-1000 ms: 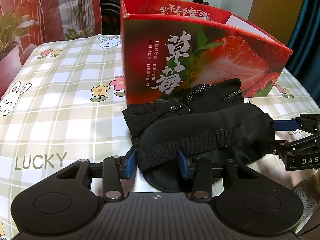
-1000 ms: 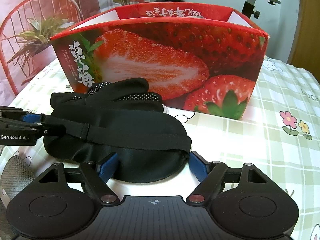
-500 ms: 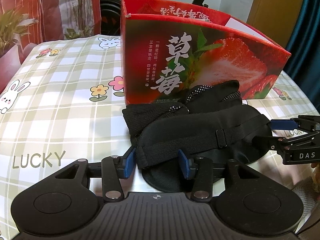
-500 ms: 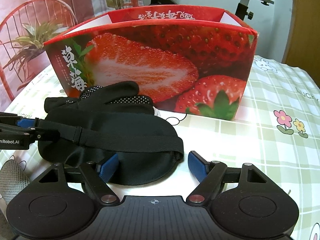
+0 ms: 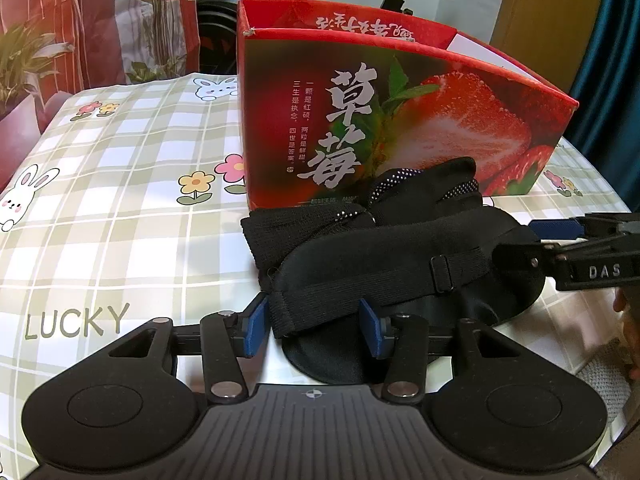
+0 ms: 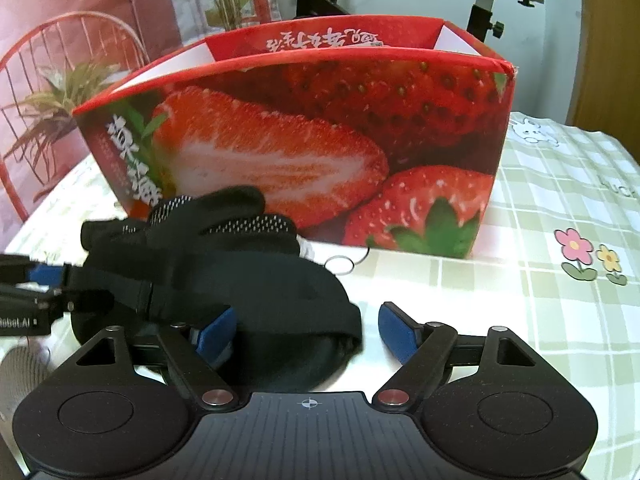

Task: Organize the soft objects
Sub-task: 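Close both tools on the black eye mask strap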

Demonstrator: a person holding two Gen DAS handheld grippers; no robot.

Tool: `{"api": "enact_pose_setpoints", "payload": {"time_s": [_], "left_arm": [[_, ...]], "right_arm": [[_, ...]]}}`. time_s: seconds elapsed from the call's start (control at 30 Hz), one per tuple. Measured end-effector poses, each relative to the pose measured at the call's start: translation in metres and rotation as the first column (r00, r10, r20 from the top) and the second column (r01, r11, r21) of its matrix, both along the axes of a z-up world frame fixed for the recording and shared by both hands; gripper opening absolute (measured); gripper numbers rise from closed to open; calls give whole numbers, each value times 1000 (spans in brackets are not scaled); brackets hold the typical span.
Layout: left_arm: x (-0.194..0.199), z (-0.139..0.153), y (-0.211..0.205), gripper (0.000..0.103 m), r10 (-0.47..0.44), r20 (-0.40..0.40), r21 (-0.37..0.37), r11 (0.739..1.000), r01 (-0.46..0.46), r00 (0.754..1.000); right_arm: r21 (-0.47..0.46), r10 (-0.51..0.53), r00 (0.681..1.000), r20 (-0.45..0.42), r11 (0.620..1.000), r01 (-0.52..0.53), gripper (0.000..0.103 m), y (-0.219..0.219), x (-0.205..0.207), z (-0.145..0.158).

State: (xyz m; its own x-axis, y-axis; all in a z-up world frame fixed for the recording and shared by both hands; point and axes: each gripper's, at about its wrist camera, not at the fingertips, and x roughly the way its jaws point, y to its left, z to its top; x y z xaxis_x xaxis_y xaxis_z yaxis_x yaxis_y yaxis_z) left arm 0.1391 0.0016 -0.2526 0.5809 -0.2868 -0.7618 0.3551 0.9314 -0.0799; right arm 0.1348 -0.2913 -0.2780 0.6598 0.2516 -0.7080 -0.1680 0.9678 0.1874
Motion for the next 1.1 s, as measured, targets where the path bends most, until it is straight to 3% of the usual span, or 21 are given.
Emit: {"api": "enact_pose_setpoints", "payload": {"time_s": [0.1, 0.27, 0.47, 0.63, 0.83, 1.1], "left_arm": [[0, 0, 0, 50, 0, -1, -2, 1000, 0, 1000], [1, 0, 1, 51, 0, -3, -4, 1000, 0, 1000], [3, 0, 1, 51, 4, -4, -3, 1000, -4, 1000], [3, 0, 0, 51, 4, -3, -2, 1000, -4, 1000], [2, 0, 2, 51, 4, -2, -6, 1000, -4, 1000], [2, -1, 2, 51, 3, 2, -4, 1000, -3, 1000]], "right_arm": [[7, 6, 1000, -6, 1000, -6, 77, 1, 2, 1], [95, 10, 1000, -10, 995, -9, 60, -2, -5, 5], [156, -34, 998, 60, 988, 24, 40, -14, -19, 25], [223, -9, 994, 112, 975, -16, 37, -16, -22, 40], [216, 17, 996, 84, 976, -35, 31, -8, -21, 34], [150, -23, 999, 46, 989, 16, 36, -10, -22, 19]]}}
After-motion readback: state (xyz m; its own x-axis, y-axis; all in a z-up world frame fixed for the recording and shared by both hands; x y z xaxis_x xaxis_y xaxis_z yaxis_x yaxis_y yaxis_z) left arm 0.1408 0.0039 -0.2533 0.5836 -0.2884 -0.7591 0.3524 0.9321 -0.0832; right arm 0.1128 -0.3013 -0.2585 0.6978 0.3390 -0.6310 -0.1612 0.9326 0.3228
